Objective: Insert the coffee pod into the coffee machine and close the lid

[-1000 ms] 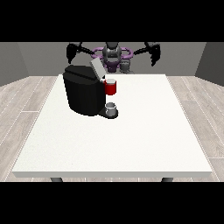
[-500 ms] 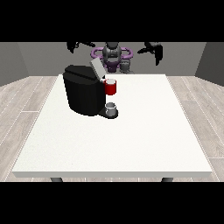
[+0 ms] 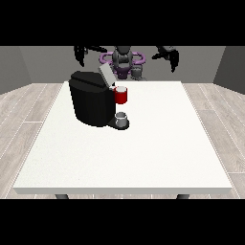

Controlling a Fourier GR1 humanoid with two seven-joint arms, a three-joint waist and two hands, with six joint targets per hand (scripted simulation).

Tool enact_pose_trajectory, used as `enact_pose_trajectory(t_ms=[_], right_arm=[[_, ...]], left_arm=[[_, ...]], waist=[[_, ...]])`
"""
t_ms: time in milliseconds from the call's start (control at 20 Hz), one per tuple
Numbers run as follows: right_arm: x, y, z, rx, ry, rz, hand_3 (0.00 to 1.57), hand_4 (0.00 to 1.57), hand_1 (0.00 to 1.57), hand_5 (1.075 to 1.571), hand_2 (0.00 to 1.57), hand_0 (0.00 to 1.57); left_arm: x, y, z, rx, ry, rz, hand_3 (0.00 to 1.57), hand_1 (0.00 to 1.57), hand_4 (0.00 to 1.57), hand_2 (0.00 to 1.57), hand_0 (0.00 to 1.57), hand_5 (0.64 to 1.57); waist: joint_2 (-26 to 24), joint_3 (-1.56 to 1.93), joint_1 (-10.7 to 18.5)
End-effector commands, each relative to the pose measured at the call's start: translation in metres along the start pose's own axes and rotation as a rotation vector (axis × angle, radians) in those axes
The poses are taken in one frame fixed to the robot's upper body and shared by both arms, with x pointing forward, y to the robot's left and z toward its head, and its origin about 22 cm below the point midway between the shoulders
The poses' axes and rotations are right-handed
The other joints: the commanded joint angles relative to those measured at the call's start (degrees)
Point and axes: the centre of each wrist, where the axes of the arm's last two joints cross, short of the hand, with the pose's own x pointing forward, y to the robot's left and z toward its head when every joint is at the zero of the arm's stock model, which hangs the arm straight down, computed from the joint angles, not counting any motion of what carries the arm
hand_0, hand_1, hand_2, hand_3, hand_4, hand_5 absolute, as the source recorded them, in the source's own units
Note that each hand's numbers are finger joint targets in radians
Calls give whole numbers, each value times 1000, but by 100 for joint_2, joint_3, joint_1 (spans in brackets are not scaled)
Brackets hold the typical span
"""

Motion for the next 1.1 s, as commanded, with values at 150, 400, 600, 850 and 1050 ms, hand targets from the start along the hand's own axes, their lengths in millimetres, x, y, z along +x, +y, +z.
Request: enact_pose_trajectory(t_ms=[150,400,600,850,1050], right_arm=[[4,25,-13,37,38,-54,0,168,0,1571,0,0],[-17,22,-6,60,62,-44,0,0,0,1571,0,0],[33,39,-34,110,-34,-37,0,0,0,1571,0,0],[15,39,-33,131,-54,-16,0,0,0,1571,0,0],[51,63,-38,218,-34,21,0,73,0,1571,0,0]], left_arm=[[28,5,8,63,-48,-11,0,0,265,0,0,1571],[21,1,37,36,-13,-3,0,0,374,0,0,1571],[42,13,29,83,-96,-27,0,0,377,0,0,1571],[50,15,45,100,-136,-52,0,0,368,0,0,1571],[26,44,61,173,-88,-59,0,0,331,0,0,1571]], waist=[[361,0,-99],[289,1,-38],[877,-1,-192],[1004,0,-134],[887,-3,-512]])
